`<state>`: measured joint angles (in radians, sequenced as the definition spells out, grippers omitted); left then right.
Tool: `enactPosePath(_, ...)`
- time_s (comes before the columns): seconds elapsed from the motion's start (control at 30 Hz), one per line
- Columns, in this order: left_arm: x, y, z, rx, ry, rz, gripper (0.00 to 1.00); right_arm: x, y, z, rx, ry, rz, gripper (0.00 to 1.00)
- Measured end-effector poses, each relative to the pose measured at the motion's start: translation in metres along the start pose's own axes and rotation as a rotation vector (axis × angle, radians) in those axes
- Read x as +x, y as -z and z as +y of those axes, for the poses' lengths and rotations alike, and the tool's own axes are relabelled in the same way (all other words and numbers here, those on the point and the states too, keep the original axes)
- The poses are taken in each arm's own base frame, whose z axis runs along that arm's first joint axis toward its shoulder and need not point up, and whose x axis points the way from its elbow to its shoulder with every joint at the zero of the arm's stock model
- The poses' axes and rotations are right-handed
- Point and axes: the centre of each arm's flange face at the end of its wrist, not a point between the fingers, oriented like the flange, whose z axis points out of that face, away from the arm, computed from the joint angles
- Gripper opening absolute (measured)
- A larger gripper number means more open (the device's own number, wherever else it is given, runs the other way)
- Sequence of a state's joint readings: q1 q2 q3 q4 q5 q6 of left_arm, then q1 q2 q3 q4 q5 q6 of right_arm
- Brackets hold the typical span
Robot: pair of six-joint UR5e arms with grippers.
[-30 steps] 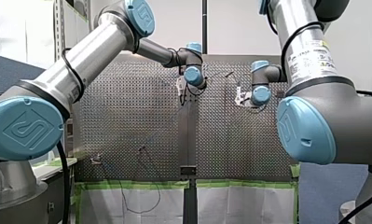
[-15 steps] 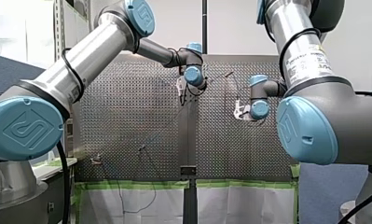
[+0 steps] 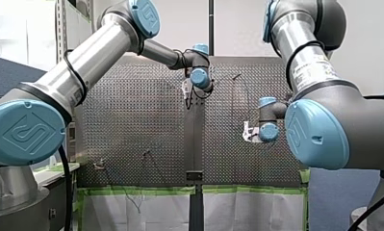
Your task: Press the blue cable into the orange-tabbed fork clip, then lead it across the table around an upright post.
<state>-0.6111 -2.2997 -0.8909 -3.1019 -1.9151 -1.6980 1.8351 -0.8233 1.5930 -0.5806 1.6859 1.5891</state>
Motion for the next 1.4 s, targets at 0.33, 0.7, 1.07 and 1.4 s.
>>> enactPosePath(0.33,-0.001,0.000,0.001,-0.013,0.001,-0.002,1.00,-0.056,-0.012,0.008,-0.019,0.002,-0.019,0.00)
enactPosePath(0.7,-0.001,-0.001,0.004,-0.028,0.001,-0.004,1.00,-0.122,-0.022,0.026,-0.055,-0.005,-0.033,0.00)
enactPosePath(1.07,-0.002,-0.001,0.005,-0.037,0.001,-0.005,1.00,-0.187,-0.025,0.052,-0.088,-0.011,-0.059,0.00)
enactPosePath(1.4,-0.001,0.000,0.006,-0.044,-0.001,-0.005,1.00,-0.241,-0.022,0.067,-0.108,-0.012,-0.109,0.00)
